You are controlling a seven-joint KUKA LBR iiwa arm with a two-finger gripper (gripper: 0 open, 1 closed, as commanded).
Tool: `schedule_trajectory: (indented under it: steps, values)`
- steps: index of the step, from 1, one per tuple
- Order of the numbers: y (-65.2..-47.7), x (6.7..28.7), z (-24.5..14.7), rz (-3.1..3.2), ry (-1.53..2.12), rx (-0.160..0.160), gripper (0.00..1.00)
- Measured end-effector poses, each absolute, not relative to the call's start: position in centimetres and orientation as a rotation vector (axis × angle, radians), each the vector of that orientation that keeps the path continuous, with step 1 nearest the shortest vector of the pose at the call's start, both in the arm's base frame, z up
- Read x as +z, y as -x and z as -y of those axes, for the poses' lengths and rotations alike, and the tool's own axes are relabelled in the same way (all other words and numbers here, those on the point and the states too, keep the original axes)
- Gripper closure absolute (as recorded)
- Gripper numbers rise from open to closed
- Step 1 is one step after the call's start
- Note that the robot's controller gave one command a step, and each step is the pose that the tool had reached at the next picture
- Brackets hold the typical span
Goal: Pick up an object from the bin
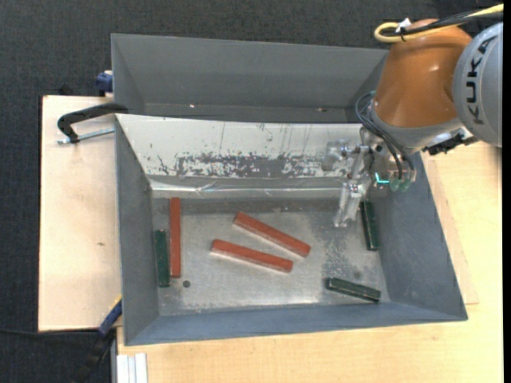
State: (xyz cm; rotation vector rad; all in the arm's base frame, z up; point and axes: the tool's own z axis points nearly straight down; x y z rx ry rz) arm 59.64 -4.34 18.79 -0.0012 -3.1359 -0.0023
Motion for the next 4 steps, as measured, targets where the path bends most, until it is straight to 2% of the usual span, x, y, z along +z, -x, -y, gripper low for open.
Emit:
schedule_trajectory:
  steps: [1, 2, 3, 4]
  values:
    - [-58.9, 14.6, 2.2, 3.151, -0.002, 0.0, 0.0]
    - [-57.3, 8.7, -0.6, 3.134, -0.014, -0.005, 0.0]
    - [-55.1, 8.9, -0.5, 3.141, -0.081, -0.001, 1.0]
    - [-55.1, 8.9, -0.5, 3.141, -0.081, -0.001, 1.0]
